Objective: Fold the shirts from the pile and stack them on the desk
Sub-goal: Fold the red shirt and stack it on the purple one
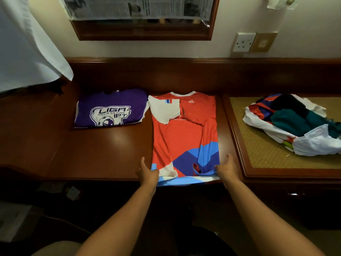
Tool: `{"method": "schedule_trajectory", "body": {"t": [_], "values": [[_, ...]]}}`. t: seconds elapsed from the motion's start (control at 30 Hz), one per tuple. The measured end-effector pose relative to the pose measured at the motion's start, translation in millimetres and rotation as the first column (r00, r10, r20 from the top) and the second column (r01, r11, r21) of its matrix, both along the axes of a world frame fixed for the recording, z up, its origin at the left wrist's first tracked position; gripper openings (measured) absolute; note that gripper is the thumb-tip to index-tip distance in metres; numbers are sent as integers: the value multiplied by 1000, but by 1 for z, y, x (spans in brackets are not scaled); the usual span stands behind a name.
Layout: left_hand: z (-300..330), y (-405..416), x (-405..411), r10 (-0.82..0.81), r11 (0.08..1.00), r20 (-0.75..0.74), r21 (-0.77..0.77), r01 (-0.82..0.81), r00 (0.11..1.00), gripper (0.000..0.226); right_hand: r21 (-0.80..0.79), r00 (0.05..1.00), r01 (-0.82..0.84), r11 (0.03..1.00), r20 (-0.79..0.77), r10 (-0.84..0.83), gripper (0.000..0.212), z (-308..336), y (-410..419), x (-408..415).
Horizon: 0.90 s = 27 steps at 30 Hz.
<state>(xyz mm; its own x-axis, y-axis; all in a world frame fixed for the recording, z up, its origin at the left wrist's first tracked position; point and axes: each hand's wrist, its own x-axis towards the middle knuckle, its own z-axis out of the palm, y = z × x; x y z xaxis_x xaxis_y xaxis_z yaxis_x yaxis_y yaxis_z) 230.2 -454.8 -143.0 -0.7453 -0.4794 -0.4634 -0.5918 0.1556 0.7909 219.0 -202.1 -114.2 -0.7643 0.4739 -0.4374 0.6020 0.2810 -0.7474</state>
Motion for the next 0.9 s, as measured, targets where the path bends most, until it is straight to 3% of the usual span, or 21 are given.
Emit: {"method": "schedule_trajectory", "body": {"t": [0.13, 0.27, 0.33, 0.57, 0.67, 0.7, 0.77, 0.83, 0.9], "values": [[-6, 1, -51, -36, 999, -69, -31, 34, 997, 65, -29, 998, -62, 998, -7, 61, 72, -13, 7, -47], [-5, 2, -96, -29, 984, -27, 174, 34, 999, 25, -123, 997, -43, 991, 52, 50, 36, -30, 19, -92], [-9, 2, -114, -22, 963, 22, 271, 15, 1000, 27, -140, 995, -67, 988, 70, 77, 23, -30, 24, -109], [-5, 7, -171, -65, 922, 68, 385, 34, 996, 27, -185, 992, -66, 981, 94, 85, 22, -39, 36, -166], [-13, 6, -186, 3, 953, 111, 301, -36, 994, 17, -131, 996, -24, 991, 82, 35, 12, -50, 42, -183], [-16, 5, -186, -5, 971, 141, 235, -29, 990, 11, -76, 996, -19, 997, 85, 25, 25, -56, 45, -186], [-24, 0, -181, -70, 997, 169, 44, 63, 983, 11, 15, 990, -72, 997, 124, 70, 46, -58, 46, -182], [-32, -3, -170, -172, 977, 161, -95, 188, 972, 8, 79, 974, -172, 982, 165, 157, 37, -47, 37, -171], [-38, -3, -163, -263, 936, 181, -192, 296, 948, 19, 104, 955, -259, 960, 174, 239, 41, -49, 30, -161]]}}
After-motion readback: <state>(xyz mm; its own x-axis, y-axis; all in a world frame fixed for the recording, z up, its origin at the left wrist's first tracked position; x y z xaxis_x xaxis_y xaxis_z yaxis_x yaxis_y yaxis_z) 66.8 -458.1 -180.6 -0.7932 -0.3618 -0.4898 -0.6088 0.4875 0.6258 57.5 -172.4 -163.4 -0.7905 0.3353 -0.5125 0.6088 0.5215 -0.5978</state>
